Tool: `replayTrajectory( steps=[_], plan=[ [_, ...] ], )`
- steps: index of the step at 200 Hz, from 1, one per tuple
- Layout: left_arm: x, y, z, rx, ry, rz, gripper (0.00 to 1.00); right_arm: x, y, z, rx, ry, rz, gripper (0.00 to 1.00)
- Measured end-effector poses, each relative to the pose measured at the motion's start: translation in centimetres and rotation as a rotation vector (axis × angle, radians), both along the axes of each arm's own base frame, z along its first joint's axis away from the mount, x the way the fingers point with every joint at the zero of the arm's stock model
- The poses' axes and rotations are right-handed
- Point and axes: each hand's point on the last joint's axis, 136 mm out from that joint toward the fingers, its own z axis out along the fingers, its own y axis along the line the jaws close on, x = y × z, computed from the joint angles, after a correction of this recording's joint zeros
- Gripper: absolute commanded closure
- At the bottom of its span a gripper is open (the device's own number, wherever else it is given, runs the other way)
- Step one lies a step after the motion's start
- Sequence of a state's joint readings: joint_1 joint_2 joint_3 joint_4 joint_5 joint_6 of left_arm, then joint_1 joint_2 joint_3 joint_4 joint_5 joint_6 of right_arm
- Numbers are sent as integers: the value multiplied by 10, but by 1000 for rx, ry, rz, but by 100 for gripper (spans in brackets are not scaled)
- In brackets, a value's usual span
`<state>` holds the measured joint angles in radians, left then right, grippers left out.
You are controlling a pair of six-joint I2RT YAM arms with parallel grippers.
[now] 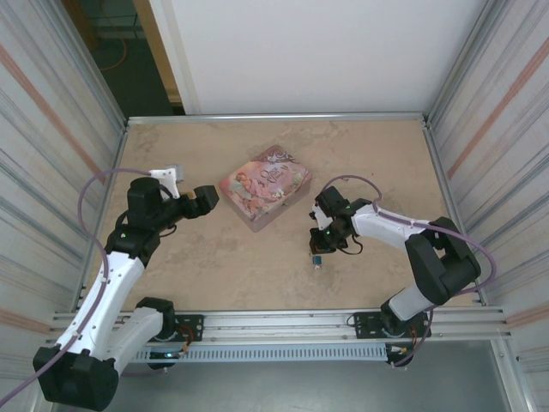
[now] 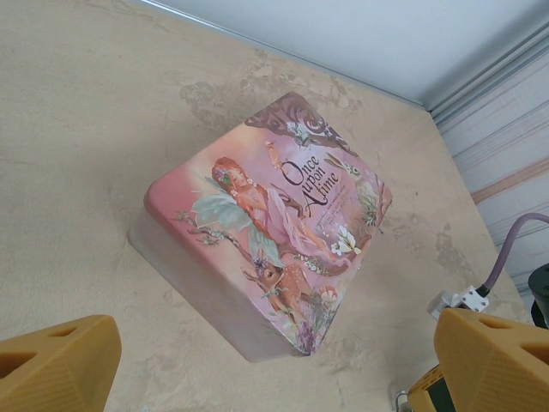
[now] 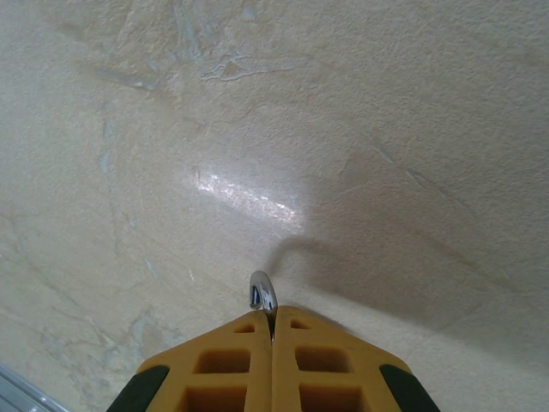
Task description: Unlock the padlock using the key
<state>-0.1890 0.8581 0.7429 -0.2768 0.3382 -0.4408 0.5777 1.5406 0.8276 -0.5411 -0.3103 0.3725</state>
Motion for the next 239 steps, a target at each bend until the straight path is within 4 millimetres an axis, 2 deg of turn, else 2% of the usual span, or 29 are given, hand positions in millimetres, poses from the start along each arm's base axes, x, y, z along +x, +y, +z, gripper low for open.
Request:
replayTrajectory(
  steps=[23,83,130,195,239],
  plan=[
    [0,0,0,0,0,0,5,1,0,-1,-4,-2,0,94],
    [0,0,0,0,0,0,5,1,-1,-2,-23,-15,6,91],
    [0,0,0,0,0,0,5,4,-3,-2,-38,-30,1,82],
    [-1,0,-1,1,5,0,5,11,-4,20,-28,-104,7,69],
    [-1,0,-2,2,11,0,5,17,-5,44,-12,-179,1,61]
  ],
)
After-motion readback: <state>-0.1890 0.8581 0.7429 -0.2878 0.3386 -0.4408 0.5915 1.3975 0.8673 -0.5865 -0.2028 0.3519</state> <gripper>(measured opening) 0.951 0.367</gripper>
